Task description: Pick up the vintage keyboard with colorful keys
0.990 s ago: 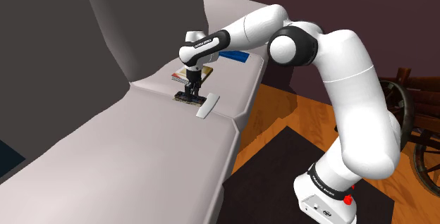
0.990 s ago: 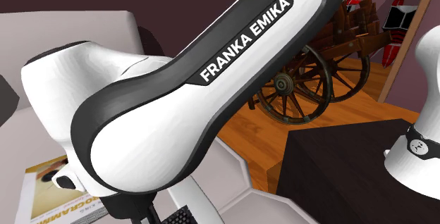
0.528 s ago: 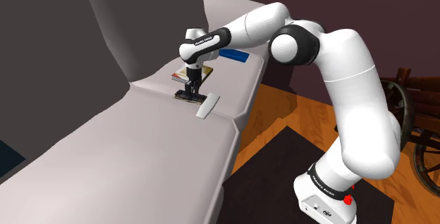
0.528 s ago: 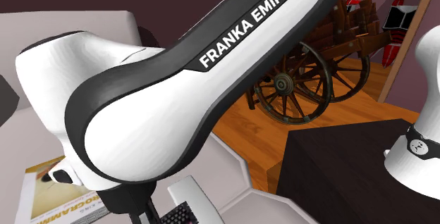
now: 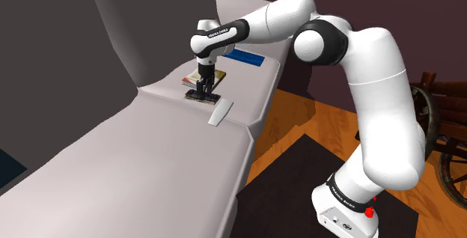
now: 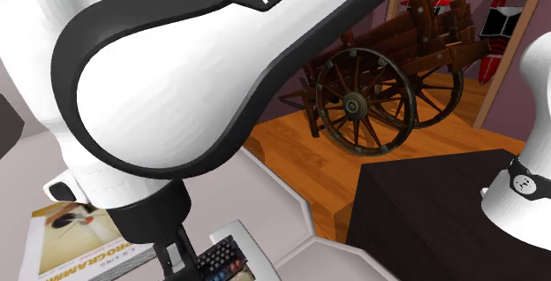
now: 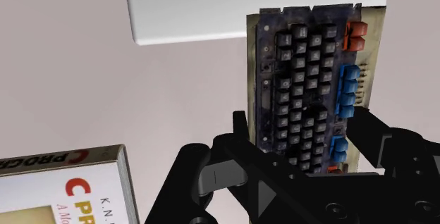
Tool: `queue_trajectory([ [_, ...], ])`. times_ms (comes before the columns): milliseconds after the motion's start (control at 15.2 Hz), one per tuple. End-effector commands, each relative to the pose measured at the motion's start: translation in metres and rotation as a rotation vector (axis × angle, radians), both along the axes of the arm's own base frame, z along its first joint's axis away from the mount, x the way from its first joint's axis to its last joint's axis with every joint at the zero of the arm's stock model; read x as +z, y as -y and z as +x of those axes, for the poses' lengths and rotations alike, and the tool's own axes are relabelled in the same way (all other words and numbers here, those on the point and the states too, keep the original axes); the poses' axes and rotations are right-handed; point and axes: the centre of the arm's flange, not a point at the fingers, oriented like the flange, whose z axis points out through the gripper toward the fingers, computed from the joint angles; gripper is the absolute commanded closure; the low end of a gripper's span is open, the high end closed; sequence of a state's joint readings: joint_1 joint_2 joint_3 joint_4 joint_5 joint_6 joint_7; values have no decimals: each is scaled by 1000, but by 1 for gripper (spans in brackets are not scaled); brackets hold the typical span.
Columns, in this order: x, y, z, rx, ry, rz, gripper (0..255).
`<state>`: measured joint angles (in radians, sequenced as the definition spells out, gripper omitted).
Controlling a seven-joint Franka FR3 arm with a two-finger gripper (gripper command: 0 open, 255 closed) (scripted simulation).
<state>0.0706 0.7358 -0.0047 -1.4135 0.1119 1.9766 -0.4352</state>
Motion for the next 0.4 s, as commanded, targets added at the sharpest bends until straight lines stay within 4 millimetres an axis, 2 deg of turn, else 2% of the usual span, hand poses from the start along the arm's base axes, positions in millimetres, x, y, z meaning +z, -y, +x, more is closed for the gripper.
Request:
queue_trajectory([
  [0,11,0,1,0,0,0,255],
  [198,27,0,1,0,0,0,255],
  [330,28,0,1,0,0,0,255],
])
